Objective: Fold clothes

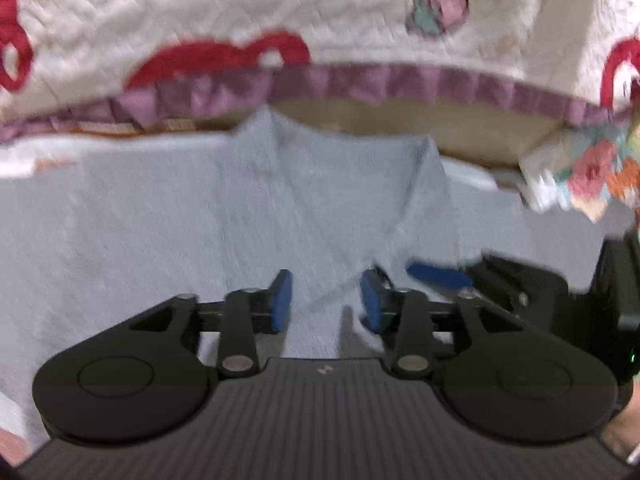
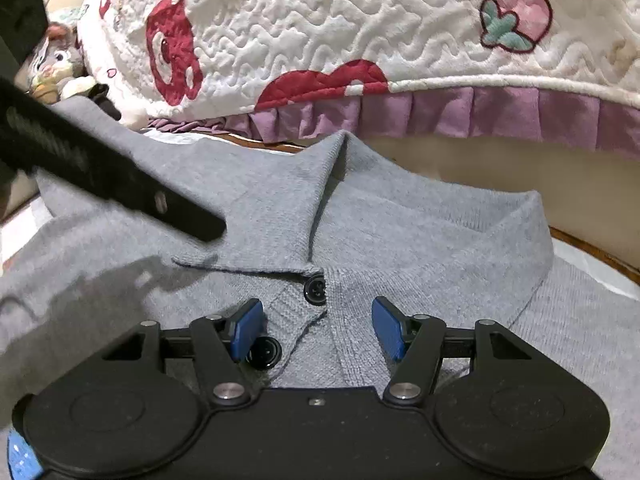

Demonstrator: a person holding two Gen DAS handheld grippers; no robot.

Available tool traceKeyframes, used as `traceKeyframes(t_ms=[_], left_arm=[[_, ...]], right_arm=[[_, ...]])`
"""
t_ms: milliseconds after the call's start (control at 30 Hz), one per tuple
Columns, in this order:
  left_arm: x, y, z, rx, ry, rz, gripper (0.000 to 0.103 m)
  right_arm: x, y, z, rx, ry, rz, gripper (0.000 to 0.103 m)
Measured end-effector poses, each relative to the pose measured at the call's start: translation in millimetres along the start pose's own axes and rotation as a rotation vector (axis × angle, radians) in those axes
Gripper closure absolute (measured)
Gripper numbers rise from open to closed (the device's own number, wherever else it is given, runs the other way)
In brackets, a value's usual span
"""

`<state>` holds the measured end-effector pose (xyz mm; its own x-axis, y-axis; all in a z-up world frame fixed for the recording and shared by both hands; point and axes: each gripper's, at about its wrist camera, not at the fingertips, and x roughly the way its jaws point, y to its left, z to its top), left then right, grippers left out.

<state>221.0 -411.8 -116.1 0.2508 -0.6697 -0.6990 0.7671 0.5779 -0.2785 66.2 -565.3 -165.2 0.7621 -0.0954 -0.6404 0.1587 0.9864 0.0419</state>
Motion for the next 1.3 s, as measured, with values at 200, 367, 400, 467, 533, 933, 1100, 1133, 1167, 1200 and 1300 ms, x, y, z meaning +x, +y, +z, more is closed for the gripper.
traceKeyframes(t_ms=[200,367,400,467,533,933,1100,1133,1167,1200,1300], left_arm=[[18.3,22.1,-13.3,-0.078,0.013,0.04,0.056],[27.4,29.1,-24.7,-0.079,0.039,0.066,0.054],[25.1,29.0,-25.0,-0.076,0.038,0.073,0.054],[17.9,29.4,-24.3,-0.081,0.043,0.093,0.054],[4.7,31.9,-24.1,-0.065,0.045,0.145,0.054],[-182.7,184.8,-44.9,-0.271,-0.273,0.672,0.046],[-195.6,234.5,-52.1,-0.468,-0.347,0.634,0.046],[-189.8,239.8,-50.5,-0.468,-0.336,0.611,0.044],[-183.7,245.2,-47.7,-0.476,-0.322,0.603,0.044],[-177.3,250.9,-43.7,-0.494,-0.303,0.611,0.043],[-160.4,265.2,-33.4,-0.561,-0.282,0.638,0.043]], right_arm=[[-2.6,-4.3,1.0,0.048,0.012,0.012,0.037],[-4.3,-14.3,2.9,0.139,0.016,0.055,0.035],[-4.4,-17.2,3.8,0.166,0.02,0.06,0.035],[-5.4,-22.1,5.5,0.215,0.028,0.064,0.035],[-7.6,-24.0,5.5,0.239,0.026,0.053,0.035],[-52.9,0.7,-2.5,0.219,0.011,0.127,0.034],[-46.8,18.9,-2.5,0.127,-0.017,0.16,0.035],[-45.8,20.4,-2.2,0.117,-0.02,0.157,0.035],[-45.1,20.7,-1.1,0.115,-0.025,0.148,0.035],[-44.4,20.9,0.0,0.113,-0.029,0.138,0.035],[-43.4,18.2,1.0,0.123,-0.029,0.121,0.035]])
